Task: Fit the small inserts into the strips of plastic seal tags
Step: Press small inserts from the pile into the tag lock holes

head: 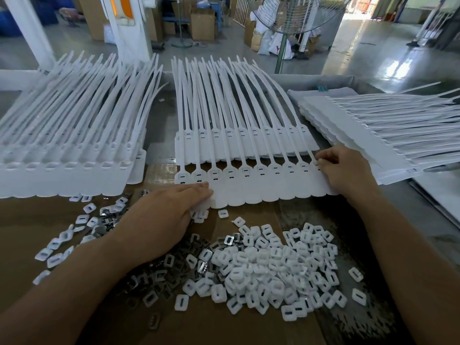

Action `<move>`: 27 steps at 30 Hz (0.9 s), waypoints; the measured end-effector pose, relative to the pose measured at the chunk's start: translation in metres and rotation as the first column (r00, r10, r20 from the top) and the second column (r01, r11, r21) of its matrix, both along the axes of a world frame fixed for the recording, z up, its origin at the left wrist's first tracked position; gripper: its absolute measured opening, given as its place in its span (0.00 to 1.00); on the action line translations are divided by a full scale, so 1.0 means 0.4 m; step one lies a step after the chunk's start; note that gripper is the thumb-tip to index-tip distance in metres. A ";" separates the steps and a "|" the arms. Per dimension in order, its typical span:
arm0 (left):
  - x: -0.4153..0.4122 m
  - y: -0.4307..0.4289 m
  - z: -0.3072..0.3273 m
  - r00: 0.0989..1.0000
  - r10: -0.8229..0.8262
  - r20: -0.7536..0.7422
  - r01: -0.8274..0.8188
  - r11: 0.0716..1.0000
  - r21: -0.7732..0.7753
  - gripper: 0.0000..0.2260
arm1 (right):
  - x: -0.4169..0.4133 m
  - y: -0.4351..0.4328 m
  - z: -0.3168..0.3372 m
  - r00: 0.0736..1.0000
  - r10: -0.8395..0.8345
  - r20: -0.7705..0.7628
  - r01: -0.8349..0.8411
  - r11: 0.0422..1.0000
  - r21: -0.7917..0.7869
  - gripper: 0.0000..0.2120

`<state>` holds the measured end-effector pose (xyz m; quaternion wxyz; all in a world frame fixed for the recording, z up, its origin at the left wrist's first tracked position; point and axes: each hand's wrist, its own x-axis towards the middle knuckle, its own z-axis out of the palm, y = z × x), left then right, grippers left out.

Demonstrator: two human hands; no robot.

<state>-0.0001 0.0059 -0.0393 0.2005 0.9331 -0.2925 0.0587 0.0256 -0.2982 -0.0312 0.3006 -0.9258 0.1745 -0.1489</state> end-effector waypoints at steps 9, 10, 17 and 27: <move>0.011 0.004 -0.004 0.947 0.315 0.059 -0.313 0.949 -0.037 0.26 | -0.052 -0.012 0.045 0.977 0.149 -0.156 -0.140 0.988 0.069 0.21; 0.013 0.006 -0.006 0.940 0.338 0.051 -0.337 0.941 -0.025 0.28 | -0.054 -0.013 0.046 0.970 0.158 -0.182 -0.146 0.986 0.076 0.23; 0.015 0.019 -0.007 0.914 0.405 0.021 -0.405 0.914 0.019 0.33 | -0.061 -0.030 0.050 0.931 0.237 -0.278 -0.170 0.955 0.244 0.27; 0.006 0.037 0.014 0.945 0.270 -0.184 -0.305 0.931 -0.201 0.28 | -0.062 -0.038 0.049 0.924 0.296 -0.242 -0.231 0.937 0.262 0.26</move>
